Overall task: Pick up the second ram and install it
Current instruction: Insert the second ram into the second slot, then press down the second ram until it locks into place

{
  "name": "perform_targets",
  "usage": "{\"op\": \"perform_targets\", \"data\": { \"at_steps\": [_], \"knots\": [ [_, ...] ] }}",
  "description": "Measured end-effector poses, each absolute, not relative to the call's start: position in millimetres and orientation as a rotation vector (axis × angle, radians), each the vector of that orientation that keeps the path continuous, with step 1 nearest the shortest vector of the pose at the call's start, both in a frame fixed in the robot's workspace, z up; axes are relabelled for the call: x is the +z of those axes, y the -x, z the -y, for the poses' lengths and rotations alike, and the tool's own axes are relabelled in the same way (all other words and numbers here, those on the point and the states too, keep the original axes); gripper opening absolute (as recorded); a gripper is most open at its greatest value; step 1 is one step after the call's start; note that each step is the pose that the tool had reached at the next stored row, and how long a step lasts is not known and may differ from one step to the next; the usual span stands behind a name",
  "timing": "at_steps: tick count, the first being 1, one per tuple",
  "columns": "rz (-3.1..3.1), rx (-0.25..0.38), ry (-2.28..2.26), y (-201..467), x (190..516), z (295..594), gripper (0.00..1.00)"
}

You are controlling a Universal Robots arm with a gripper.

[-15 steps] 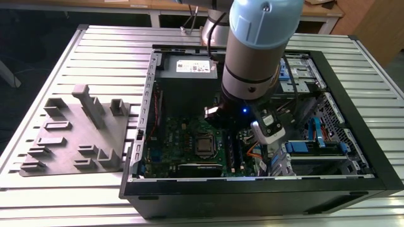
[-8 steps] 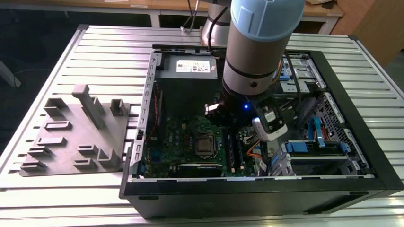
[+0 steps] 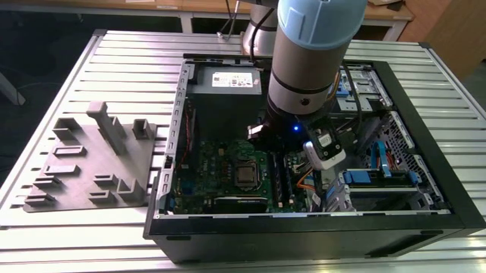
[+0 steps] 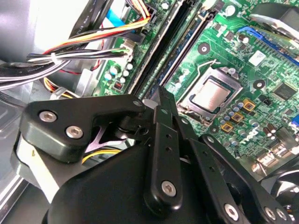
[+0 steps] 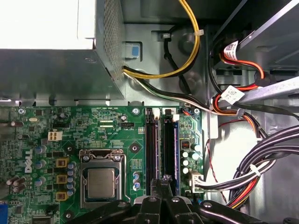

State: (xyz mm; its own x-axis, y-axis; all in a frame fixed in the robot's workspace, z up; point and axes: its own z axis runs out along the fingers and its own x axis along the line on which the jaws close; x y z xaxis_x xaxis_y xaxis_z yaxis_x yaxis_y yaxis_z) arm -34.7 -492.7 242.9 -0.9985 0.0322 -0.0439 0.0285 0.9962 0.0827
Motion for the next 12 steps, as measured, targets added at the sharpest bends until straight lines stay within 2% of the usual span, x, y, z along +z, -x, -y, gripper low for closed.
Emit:
{"op": "perform_targets", "data": {
  "at_steps": [12],
  "knots": [
    [-3.093, 0.129, -0.048, 34.7, 242.8, 491.7, 0.07]
  ]
}}
